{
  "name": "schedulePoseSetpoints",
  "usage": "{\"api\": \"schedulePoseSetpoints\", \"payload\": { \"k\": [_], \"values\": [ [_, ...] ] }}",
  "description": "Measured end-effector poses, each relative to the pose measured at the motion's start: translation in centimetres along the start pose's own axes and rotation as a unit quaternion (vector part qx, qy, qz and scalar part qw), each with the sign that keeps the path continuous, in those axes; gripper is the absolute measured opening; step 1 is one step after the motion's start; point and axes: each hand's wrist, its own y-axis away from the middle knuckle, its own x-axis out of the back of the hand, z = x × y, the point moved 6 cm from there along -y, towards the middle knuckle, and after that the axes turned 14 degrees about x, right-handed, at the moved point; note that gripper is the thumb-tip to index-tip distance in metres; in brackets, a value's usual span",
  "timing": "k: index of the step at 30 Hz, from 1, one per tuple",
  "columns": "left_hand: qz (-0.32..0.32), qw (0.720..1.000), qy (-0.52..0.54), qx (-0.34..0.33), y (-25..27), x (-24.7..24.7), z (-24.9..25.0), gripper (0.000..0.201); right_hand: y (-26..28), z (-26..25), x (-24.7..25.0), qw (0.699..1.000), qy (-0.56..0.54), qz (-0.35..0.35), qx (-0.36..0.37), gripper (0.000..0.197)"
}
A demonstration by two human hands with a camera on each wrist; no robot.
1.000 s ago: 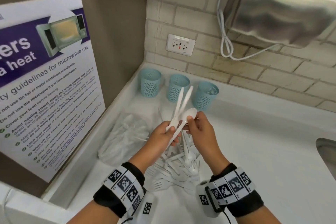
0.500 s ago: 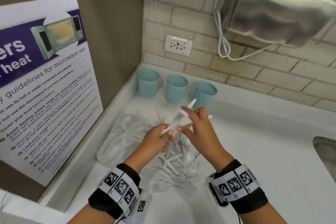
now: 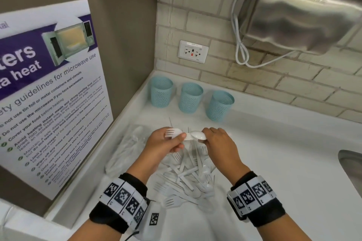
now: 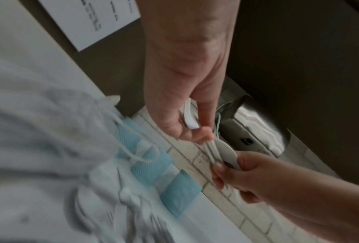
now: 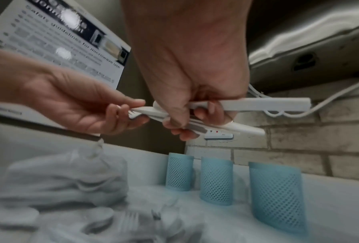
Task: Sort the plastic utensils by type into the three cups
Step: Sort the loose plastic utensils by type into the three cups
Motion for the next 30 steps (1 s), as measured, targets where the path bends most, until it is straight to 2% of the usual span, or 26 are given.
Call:
{"api": "schedulePoseSetpoints", "payload": {
  "k": [2,7,9,13,15,19,21,23,25,27,29,30],
  "values": [
    [-0.010,0.998,0.059,0.009,-0.3,-0.4,-0.2,0.022,-0.1,0.1,-0.4,0.997,-0.068,-0.025,-0.026,0.024],
    [-0.074,0.997,0.021,0.008,-0.1,-3.5,-1.6,0.039,-0.5,-1.7,-1.4,0.953,-0.291,-0.069,-0.043,0.016],
    [-0.062,0.997,0.035,0.009,-0.2,-3.7,-1.6,0.040,-0.6,-2.0,-1.5,0.935,-0.348,-0.059,-0.038,0.018],
    [-0.012,0.999,0.046,0.011,-1.0,-3.2,-1.5,0.035,-0.4,-1.5,-1.8,0.924,-0.377,-0.043,-0.054,0.030],
    [0.005,0.996,0.087,0.020,-1.3,-3.1,-1.5,0.034,-0.3,-1.1,-2.0,0.919,-0.385,-0.018,-0.082,0.039],
    [0.028,0.984,0.177,0.021,-1.5,-2.4,-0.9,0.026,-0.6,1.2,-1.1,0.902,-0.405,0.055,-0.140,0.037],
    [0.043,0.985,0.166,0.017,-1.5,-1.7,-0.7,0.026,-0.8,3.6,-0.1,0.907,-0.375,0.112,-0.156,0.037],
    [0.054,0.994,0.092,0.010,-1.5,-1.4,-0.5,0.031,-0.6,6.2,1.1,0.899,-0.355,0.181,-0.181,0.034],
    [0.046,0.998,0.041,0.011,-1.7,-1.5,-0.7,0.036,-0.3,8.8,2.1,0.862,-0.375,0.256,-0.223,0.030],
    [0.036,0.999,0.029,0.021,-2.0,-1.6,-0.9,0.037,-0.2,11.1,2.7,0.808,-0.413,0.322,-0.269,0.026],
    [0.029,0.999,0.027,0.036,-2.2,-1.8,-0.9,0.031,-0.4,12.7,2.5,0.757,-0.458,0.361,-0.296,0.021],
    [0.026,0.998,0.030,0.044,-2.2,-1.9,-0.9,0.028,-0.6,13.3,2.2,0.740,-0.472,0.371,-0.304,0.020]
  ]
}}
